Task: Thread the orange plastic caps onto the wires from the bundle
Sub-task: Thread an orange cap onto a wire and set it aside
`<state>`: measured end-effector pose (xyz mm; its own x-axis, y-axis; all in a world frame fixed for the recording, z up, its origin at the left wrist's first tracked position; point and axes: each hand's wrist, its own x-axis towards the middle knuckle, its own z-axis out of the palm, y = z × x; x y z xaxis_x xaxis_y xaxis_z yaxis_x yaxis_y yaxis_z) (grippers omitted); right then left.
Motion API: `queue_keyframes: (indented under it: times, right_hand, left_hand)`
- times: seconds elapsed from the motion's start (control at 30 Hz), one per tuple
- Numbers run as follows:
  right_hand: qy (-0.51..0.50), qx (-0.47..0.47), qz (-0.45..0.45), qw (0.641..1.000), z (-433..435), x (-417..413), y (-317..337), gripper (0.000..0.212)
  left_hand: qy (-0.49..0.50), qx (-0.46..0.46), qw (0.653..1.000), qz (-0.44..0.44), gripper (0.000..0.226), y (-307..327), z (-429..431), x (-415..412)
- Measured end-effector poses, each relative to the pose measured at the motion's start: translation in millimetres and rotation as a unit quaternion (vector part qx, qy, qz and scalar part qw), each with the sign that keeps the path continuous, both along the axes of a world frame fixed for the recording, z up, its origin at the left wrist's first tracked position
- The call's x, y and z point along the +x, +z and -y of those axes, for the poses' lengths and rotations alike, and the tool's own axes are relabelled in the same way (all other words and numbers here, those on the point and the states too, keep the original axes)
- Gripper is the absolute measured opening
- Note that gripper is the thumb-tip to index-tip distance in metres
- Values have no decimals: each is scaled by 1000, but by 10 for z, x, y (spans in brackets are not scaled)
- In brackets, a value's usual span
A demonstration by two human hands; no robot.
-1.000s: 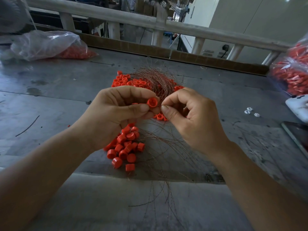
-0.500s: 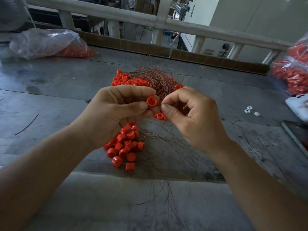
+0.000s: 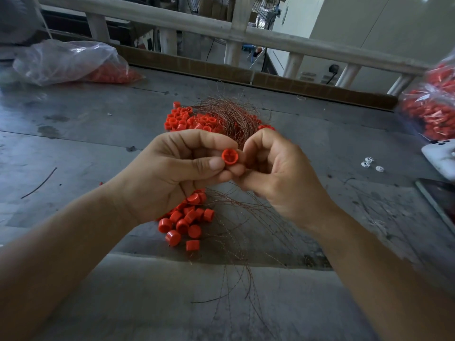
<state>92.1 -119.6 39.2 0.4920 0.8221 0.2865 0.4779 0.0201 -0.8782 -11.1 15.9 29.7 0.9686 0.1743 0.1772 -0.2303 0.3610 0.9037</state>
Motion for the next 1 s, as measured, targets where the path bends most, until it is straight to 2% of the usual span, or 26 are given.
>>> queue_keyframes:
  times: [0.07, 0.17, 0.27, 0.37, 0.5, 0.57, 0.67, 0.8, 1.0]
  right_hand:
    - [7, 0, -6, 1000, -3, 5, 1, 34]
    - [2, 15, -24, 1000, 14, 64, 50, 20]
    - [-102, 40, -14, 994, 53, 250, 64, 12]
    - [-202, 24, 33, 979, 103, 479, 35, 12]
    - [-257, -110, 173, 945, 125, 666, -76, 18]
    - [-257, -183, 217, 924, 117, 718, -143, 16]
    - [-240, -249, 217, 913, 125, 766, -209, 7]
    - [-202, -300, 225, 905, 128, 789, -233, 22]
    - [-198, -311, 230, 901, 116, 804, -256, 22]
  left_hand:
    - [-5, -3, 1000, 1, 21, -2, -1, 1]
    - [0, -14, 1000, 3, 20, 8, -17, 3]
    - [8, -30, 1000, -1, 20, 18, -36, 4]
    - [13, -35, 999, -2, 19, 19, -39, -1]
    - [12, -35, 999, 0, 20, 11, -36, -7]
    - [10, -36, 999, 2, 20, 9, -44, -8]
    - [7, -37, 999, 5, 20, 8, -49, -15]
    - [5, -37, 999, 8, 20, 16, -53, -20]
    - [7, -36, 999, 6, 20, 18, -55, -14]
